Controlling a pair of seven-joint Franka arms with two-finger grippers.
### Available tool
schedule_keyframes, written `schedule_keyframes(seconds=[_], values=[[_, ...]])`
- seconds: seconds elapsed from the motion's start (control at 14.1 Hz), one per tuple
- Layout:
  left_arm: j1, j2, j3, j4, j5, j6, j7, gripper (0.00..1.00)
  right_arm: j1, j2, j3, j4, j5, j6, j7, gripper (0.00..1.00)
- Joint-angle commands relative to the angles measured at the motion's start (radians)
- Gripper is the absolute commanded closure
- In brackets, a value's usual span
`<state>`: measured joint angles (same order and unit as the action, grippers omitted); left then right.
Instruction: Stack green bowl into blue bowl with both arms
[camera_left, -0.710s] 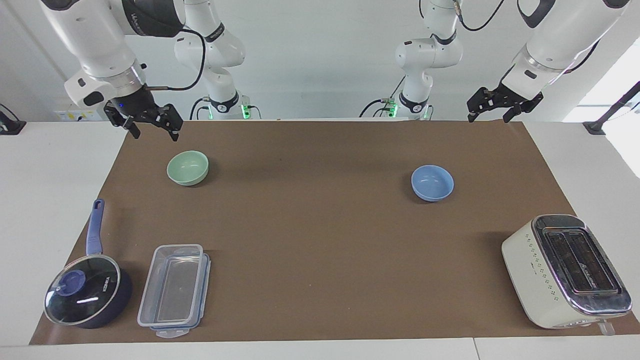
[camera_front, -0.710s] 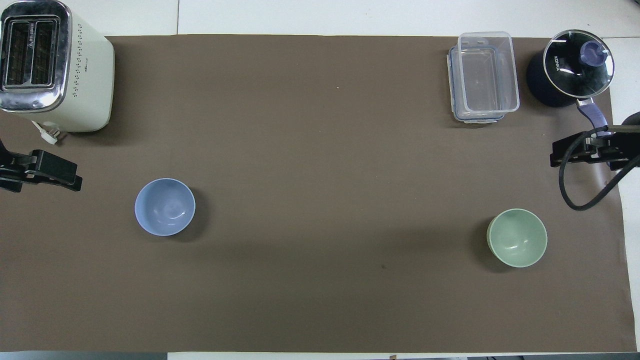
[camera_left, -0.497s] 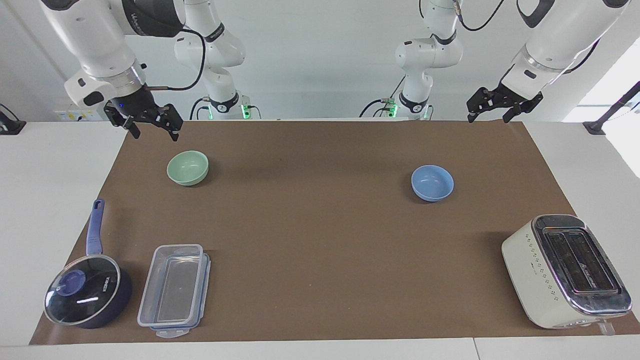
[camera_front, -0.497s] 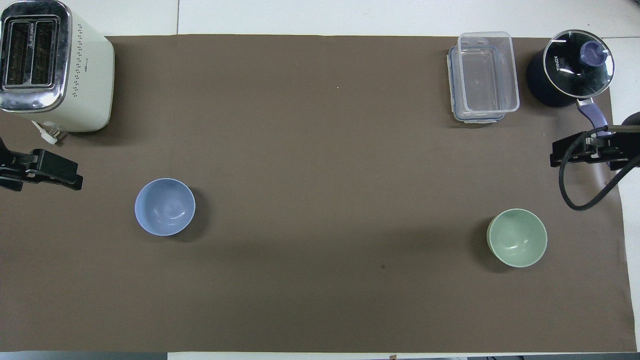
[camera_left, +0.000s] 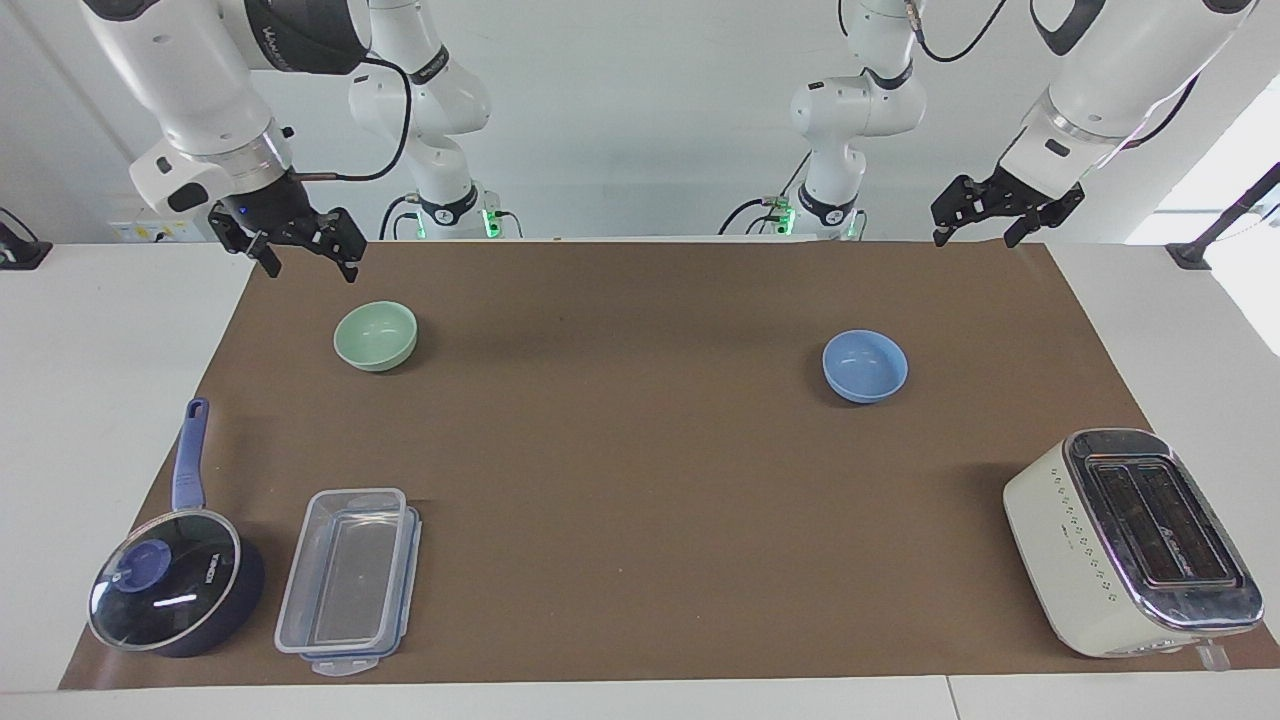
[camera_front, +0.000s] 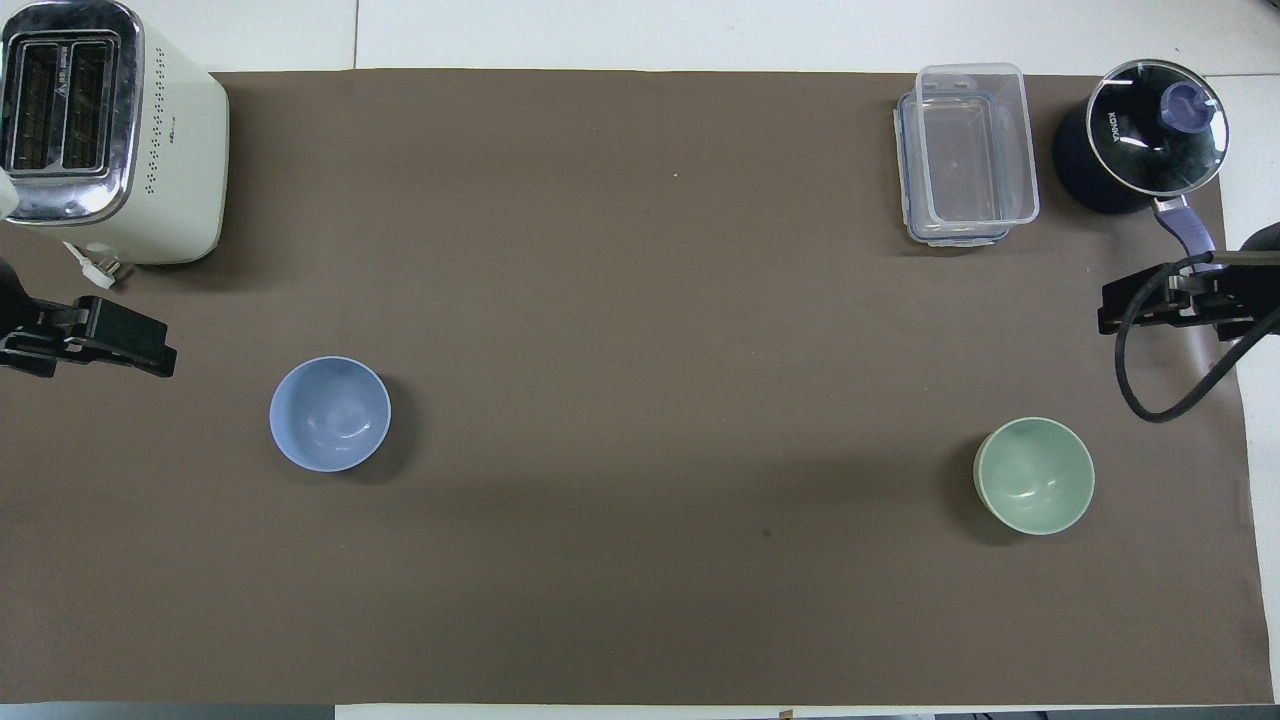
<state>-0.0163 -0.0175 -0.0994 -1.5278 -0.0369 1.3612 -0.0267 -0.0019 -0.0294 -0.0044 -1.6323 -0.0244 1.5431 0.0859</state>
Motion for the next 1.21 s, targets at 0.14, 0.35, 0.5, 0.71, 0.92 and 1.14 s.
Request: schedule_keyframes(seconds=[0.14, 0.35, 0.5, 0.71, 0.92, 1.14], values=[[-0.013, -0.047, 0.009, -0.077, 0.015, 0.048, -0.01, 0.0, -0.004, -0.014, 0.006, -0.017, 0.017, 0.015, 0.021, 0.0], [-0.005, -0.136, 0.01, -0.343, 0.014, 0.29, -0.009, 0.0, -0.006, -0.012, 0.006, -0.017, 0.017, 0.015, 0.009, 0.0], [-0.002, -0.171, 0.013, -0.542, 0.014, 0.471, 0.008, 0.0, -0.004, -0.012, 0.006, -0.017, 0.017, 0.015, 0.008, 0.0], [0.006, -0.116, 0.014, -0.696, 0.015, 0.665, 0.071, 0.0, -0.007, -0.027, 0.006, -0.049, 0.017, 0.025, 0.008, 0.0], [0.003, -0.069, 0.015, -0.755, 0.017, 0.771, 0.119, 0.0, -0.015, -0.095, 0.006, -0.212, 0.017, 0.153, 0.005, 0.0], [0.004, -0.024, 0.015, -0.765, 0.023, 0.823, 0.139, 0.03, -0.043, -0.196, 0.004, -0.435, 0.018, 0.271, 0.003, 0.0]])
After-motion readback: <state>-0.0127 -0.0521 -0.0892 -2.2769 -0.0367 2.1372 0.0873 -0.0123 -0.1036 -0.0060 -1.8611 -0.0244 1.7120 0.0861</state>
